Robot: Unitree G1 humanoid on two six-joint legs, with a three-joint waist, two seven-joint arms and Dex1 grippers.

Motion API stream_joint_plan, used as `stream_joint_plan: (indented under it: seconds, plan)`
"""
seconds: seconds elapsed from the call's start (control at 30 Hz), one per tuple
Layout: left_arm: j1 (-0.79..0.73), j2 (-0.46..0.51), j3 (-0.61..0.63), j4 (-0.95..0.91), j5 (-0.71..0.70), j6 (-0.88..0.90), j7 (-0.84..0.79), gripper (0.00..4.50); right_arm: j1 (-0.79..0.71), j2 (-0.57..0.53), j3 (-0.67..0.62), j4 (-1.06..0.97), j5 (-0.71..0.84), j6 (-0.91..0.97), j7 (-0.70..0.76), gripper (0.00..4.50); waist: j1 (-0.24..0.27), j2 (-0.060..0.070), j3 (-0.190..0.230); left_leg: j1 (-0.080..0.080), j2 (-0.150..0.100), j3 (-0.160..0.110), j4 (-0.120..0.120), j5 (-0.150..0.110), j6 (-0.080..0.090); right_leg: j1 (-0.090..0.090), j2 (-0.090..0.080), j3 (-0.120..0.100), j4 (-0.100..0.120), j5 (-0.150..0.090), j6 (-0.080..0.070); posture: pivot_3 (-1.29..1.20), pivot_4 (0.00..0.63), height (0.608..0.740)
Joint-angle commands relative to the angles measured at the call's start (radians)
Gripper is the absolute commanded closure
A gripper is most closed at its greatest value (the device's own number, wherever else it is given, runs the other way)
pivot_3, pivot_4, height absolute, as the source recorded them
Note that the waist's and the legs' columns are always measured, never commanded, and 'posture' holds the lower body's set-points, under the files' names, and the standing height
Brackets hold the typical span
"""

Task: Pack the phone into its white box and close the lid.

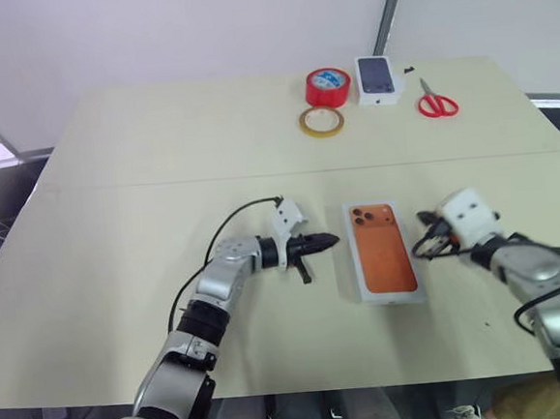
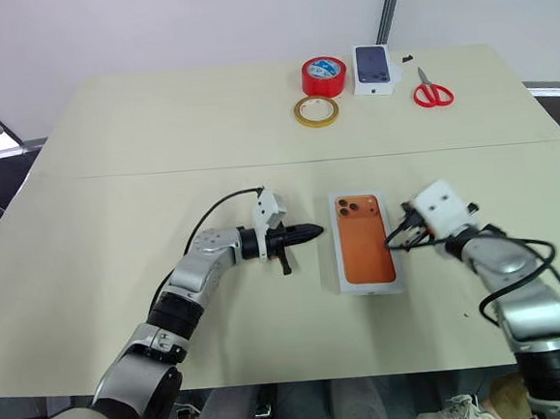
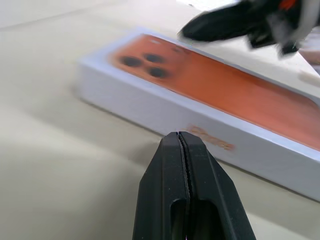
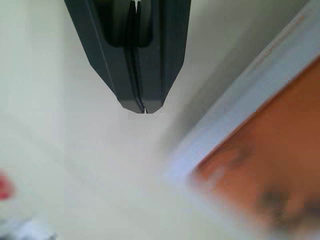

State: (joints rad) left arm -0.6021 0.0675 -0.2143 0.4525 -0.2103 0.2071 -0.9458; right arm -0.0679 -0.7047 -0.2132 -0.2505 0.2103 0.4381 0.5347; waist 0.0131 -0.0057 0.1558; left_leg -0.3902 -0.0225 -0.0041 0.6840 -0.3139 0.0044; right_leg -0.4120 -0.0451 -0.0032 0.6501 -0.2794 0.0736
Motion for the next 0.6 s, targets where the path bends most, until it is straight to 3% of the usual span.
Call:
stream_joint_plan:
  seconds: [0.03,0.17,0.23,0.3,0.37,0.43,0.5,0.57,0.6]
  plan:
    - [-0.084,-0.056,0.027,0.027,-0.012,-0.074,0.033,4.5,-0.005,0.017,-0.069,-0.106,0.198,0.03,0.123,4.47,0.002,0.0,0.0,0.0,0.0,0.0,0.0,0.0,0.0,0.0,0.0,0.0,0.0,0.0,0.0,0.0,0.15,0.74]
    - [-0.142,-0.116,0.0,0.148,0.037,-0.161,0.044,4.5,0.098,-0.014,-0.049,-0.217,0.305,0.065,0.26,4.47,0.006,0.0,0.0,0.0,-0.001,0.0,0.0,0.0,0.001,0.001,0.0,0.0,0.0,0.0,0.0,0.0,0.15,0.74]
    - [-0.167,-0.151,-0.017,0.212,0.057,-0.199,0.04,4.5,0.168,-0.041,-0.008,-0.236,0.289,0.061,0.306,4.47,0.004,0.0,0.0,0.0,-0.001,0.0,0.0,-0.001,0.001,0.001,0.0,0.0,-0.001,0.0,0.0,0.0,0.15,0.74]
    - [-0.18,-0.159,-0.048,0.264,0.1,-0.237,0.041,4.5,0.203,-0.062,0.042,-0.228,0.235,0.045,0.308,4.47,0.0,-0.001,0.0,0.0,-0.001,0.0,0.001,-0.001,0.001,0.001,0.0,0.0,-0.001,0.0,0.0,0.0,0.15,0.74]
    - [-0.172,-0.14,-0.11,0.313,0.171,-0.244,0.026,4.5,0.241,-0.134,0.173,-0.144,0.003,-0.064,0.263,4.47,-0.007,0.0,0.0,0.001,-0.001,0.001,0.001,-0.001,0.001,0.002,0.0,0.001,0.0,0.0,0.001,0.0,0.15,0.74]
    - [-0.161,-0.12,-0.142,0.342,0.212,-0.25,0.012,4.5,0.256,-0.161,0.228,-0.102,-0.105,-0.127,0.231,4.47,-0.006,-0.002,-0.003,0.005,-0.001,0.001,0.0,-0.001,0.001,0.005,0.001,0.001,0.0,0.0,0.001,0.0,0.15,0.74]
    - [-0.147,-0.109,-0.129,0.328,0.19,-0.208,-0.019,4.5,0.246,-0.136,0.21,-0.112,-0.071,-0.129,0.224,4.47,-0.003,-0.01,-0.006,0.018,0.0,0.0,-0.003,-0.001,0.002,0.018,0.002,0.0,-0.004,-0.001,0.001,0.0,0.15,0.74]
    - [-0.143,-0.099,-0.102,0.301,0.151,-0.159,-0.057,4.5,0.217,-0.103,0.183,-0.128,-0.022,-0.09,0.215,4.47,-0.006,-0.014,-0.009,0.021,0.001,-0.001,-0.003,-0.002,0.003,0.021,0.002,0.0,-0.005,-0.001,0.001,0.0,0.15,0.74]
    - [-0.143,-0.093,-0.084,0.285,0.132,-0.136,-0.062,4.24,0.197,-0.085,0.161,-0.135,0.03,-0.047,0.221,4.5,-0.008,-0.015,-0.009,0.02,0.001,-0.001,-0.002,-0.002,0.003,0.021,0.002,0.0,-0.004,-0.001,0.001,0.0,0.15,0.74]
